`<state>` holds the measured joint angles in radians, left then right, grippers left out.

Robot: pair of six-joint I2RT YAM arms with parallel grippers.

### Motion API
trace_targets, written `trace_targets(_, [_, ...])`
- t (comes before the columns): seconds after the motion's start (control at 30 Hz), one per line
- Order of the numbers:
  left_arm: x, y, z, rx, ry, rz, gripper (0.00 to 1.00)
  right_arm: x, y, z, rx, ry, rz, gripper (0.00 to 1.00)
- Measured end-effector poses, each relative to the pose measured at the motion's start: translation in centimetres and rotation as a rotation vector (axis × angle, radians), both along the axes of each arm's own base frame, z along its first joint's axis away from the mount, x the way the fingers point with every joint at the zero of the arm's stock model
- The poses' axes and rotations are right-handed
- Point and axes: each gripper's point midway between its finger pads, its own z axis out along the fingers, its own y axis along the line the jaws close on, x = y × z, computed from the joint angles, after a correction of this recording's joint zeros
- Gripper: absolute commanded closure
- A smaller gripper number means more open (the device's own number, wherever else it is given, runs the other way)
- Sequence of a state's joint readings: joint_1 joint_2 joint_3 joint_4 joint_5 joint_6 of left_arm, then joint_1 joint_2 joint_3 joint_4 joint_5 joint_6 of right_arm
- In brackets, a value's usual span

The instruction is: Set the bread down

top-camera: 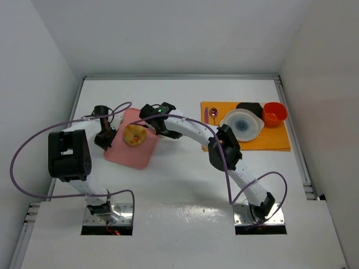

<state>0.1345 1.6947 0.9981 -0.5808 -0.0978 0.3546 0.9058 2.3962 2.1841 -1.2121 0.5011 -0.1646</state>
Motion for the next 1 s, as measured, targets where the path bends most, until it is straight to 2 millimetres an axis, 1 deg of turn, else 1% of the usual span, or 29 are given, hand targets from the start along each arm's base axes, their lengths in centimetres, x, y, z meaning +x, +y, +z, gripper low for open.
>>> trace_targets(0.17, [-1.4,-1.9,0.0,0.001,0.02,-0.065,1.0,-0.2,-1.0,0.2,-0.056,0.002,-0.003,1.0])
trace_targets(0.27, [-1.9,-2.2,-0.1,0.002,0.027,-0.073,1.0,-0.6,-1.9,0.3,-0.099,0.014,-0.004,1.0])
trace_targets(0.43, [-2.1,-2.2,-0.1,0.001,0.026,-0.07,1.0,-1.7,-4.0,-1.1,-0.199,0.047,-0.012,1.0])
trace_targets(0.5, [-2.1,-2.2,-0.1,0.0,0.026,-0.067,1.0,-2.1,-4.4,-1.4,-0.232,0.054,-0.003,1.0])
trace_targets(0.63, [-2.1,-2.3,-0.1,-0.003,0.025,-0.068,1.0,-2.9,-3.6,-1.4,-0.244,0.062,0.039,1.0])
trace_targets(0.8, [-2.3,-2.4,-0.1,-0.008,0.027,-0.065,1.0,-4.1,-1.7,-1.5,-0.237,0.08,0.11,1.0])
trace_targets(0.9, [-2.5,-2.5,-0.1,-0.013,0.028,-0.061,1.0,-4.9,-0.6,-1.9,-0.233,0.095,0.146,1.0])
trace_targets(1.0, [-2.5,-2.6,-0.1,-0.016,0.027,-0.057,1.0,-5.3,0.9,-2.5,-0.202,0.101,0.164,1.0])
